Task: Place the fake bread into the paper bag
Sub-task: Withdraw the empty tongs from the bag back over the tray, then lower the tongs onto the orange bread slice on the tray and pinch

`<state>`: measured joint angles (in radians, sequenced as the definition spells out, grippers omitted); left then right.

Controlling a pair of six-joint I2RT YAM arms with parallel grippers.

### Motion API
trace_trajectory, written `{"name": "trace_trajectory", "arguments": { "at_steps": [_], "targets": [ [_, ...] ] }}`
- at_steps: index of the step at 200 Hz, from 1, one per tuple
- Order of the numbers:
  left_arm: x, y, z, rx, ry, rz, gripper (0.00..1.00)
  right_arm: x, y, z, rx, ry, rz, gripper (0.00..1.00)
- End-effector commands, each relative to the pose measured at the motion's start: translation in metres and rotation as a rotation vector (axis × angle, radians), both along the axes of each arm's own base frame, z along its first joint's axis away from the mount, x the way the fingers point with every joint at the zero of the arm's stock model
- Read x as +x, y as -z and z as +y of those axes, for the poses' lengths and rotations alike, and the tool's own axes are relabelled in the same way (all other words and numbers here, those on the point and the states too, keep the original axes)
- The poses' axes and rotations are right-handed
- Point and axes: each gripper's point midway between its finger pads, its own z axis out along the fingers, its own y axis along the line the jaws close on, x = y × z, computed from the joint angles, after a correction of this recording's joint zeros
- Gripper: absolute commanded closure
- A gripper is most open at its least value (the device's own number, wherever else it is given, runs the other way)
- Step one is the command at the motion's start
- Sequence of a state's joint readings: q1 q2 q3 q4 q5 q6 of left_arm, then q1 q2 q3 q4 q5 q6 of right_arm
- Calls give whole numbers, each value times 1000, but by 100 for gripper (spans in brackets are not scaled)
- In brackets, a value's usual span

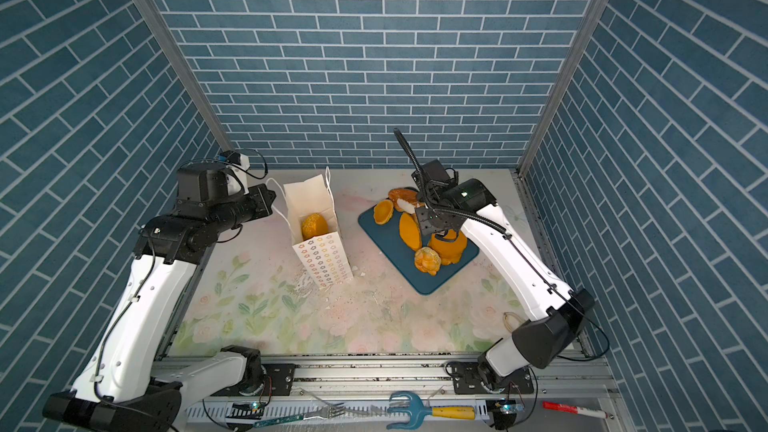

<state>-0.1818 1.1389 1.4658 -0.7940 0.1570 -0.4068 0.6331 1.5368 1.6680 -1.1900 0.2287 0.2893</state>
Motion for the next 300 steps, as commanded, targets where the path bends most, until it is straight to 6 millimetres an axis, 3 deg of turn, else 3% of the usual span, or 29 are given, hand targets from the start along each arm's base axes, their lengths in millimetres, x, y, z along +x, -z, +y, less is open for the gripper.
{"name": "trace_trajectory", "arguments": {
  "at_steps": [1, 77, 166, 247, 300],
  "targets": [
    [-1, -6, 2, 18, 2, -15, 100, 5, 17, 5, 14, -3, 38, 49],
    [-1, -5, 2, 27, 3, -12, 100, 19, 68, 18, -47, -47, 183, 45],
    [2, 3, 3, 32, 0, -3, 100, 33, 79, 27, -84, -82, 212, 45],
    [0, 0, 2, 23, 2, -7, 100, 29, 95, 35, -101, -109, 266, 53],
    [0, 3, 1, 21, 4, -3, 100, 29, 90, 37, -112, -115, 252, 62]
  ]
}}
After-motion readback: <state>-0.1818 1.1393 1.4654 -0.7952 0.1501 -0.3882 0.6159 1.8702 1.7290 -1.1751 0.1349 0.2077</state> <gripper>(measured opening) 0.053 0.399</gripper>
